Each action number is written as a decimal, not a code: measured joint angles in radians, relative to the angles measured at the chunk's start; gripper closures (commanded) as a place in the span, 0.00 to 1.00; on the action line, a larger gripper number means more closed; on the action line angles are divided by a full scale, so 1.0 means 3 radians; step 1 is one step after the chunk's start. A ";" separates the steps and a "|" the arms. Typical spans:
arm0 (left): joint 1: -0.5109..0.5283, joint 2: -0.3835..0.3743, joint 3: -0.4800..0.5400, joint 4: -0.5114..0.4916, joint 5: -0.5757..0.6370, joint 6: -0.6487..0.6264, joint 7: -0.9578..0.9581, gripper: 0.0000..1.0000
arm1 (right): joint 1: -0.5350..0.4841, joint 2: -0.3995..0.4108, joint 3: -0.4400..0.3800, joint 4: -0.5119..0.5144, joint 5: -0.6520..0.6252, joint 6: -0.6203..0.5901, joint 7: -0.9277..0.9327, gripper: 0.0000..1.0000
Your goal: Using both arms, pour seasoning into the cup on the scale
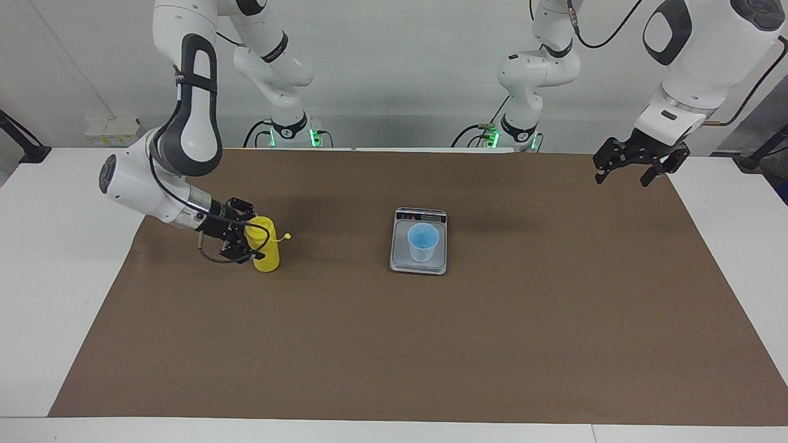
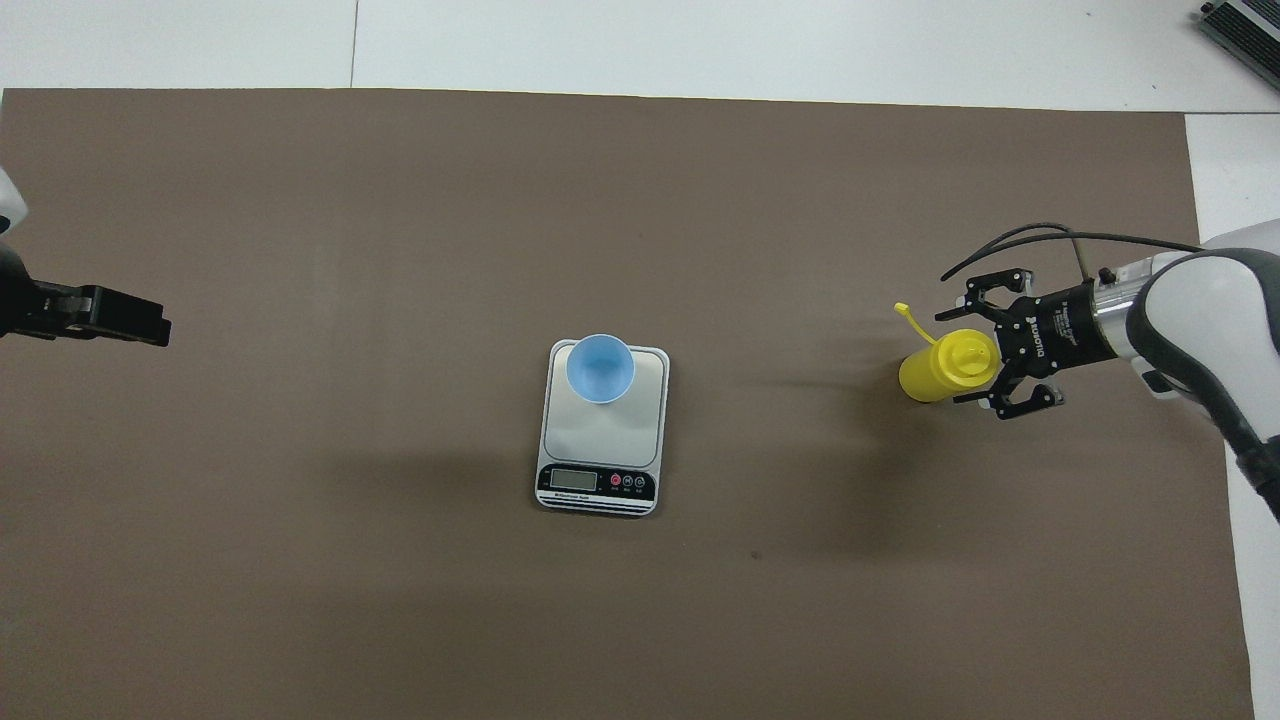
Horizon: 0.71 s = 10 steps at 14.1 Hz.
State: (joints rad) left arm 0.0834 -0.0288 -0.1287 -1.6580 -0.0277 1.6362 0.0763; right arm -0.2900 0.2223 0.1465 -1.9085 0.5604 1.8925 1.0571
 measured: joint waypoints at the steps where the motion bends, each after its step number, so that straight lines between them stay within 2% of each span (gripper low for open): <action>1: 0.0000 0.0000 0.0000 0.0000 0.0000 0.0000 0.0000 0.00 | -0.0015 -0.0058 0.0000 0.0007 -0.0050 0.0019 -0.0024 0.00; 7: 0.0000 0.0000 0.0000 0.0000 0.0000 0.0000 0.0000 0.00 | 0.0000 -0.0383 0.0016 0.0118 -0.0723 0.0033 -0.0397 0.00; 10: 0.0000 0.0000 0.0000 0.0000 0.0000 0.0000 0.0000 0.00 | 0.0150 -0.0556 0.0041 0.0130 -0.0959 0.0031 -0.0715 0.00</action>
State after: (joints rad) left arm 0.0834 -0.0288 -0.1287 -1.6580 -0.0277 1.6362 0.0763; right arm -0.2450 0.0554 0.1587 -1.8695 0.2728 1.9018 0.8427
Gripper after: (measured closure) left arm 0.000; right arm 0.000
